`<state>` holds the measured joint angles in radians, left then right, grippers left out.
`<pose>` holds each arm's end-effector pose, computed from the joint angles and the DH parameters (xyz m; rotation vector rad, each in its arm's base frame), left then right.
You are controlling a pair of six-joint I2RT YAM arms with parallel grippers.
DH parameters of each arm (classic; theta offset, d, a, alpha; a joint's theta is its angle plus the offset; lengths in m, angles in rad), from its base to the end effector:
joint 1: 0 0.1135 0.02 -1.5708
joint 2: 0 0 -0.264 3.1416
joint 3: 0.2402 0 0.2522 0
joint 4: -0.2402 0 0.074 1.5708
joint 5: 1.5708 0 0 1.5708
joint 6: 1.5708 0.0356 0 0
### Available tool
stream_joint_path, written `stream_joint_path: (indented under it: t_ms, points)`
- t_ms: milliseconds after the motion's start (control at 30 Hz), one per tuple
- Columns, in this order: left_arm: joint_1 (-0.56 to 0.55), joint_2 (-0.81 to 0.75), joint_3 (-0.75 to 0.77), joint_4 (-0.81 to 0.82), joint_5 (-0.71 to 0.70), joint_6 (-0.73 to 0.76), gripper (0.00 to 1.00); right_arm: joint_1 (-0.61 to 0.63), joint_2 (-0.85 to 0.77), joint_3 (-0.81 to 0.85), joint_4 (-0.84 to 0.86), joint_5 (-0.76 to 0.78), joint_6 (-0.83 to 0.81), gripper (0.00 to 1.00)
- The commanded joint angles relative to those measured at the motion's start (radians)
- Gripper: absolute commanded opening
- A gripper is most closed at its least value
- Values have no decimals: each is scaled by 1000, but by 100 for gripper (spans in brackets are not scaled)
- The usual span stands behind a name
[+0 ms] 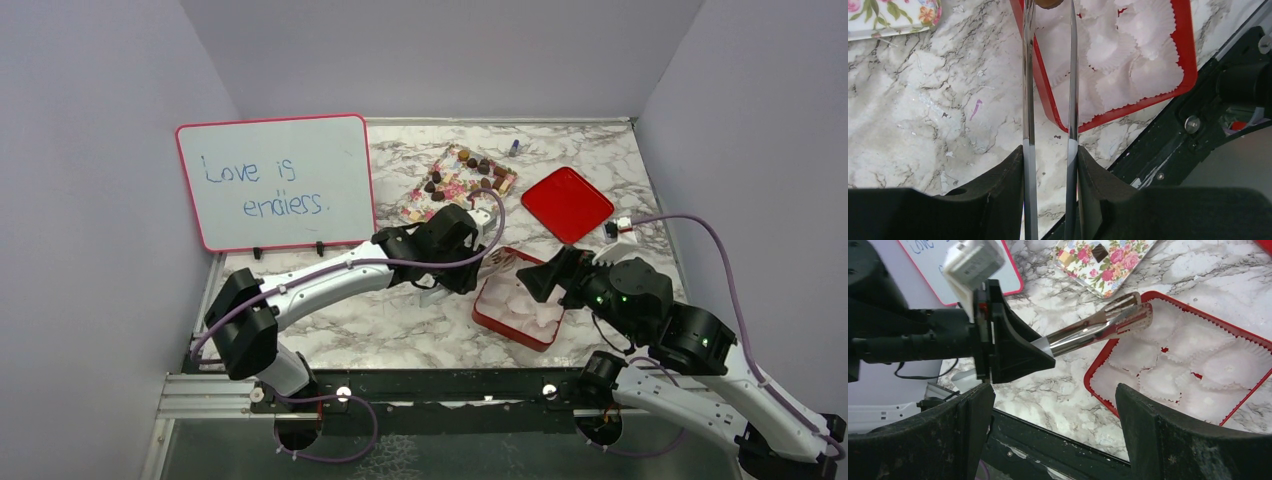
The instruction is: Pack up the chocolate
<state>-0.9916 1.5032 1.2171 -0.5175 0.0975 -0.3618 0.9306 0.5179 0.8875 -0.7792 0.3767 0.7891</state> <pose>0.1778 -0.2781 0.2866 0.8227 2.3664 -0.7284 0.0676 0.0689 0.3460 0.1088 2.0253 0.7501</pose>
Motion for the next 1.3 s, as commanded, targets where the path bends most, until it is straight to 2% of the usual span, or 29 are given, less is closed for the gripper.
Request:
stream_joint_path:
  t_ms: [0,1267]
  points:
    - [-3,40,44,25,-2,20,24,8,-2,34,-13,30,10,96]
    - [-3,113,113,21,-60,32,41,8,-35,15,-6,10,23,96]
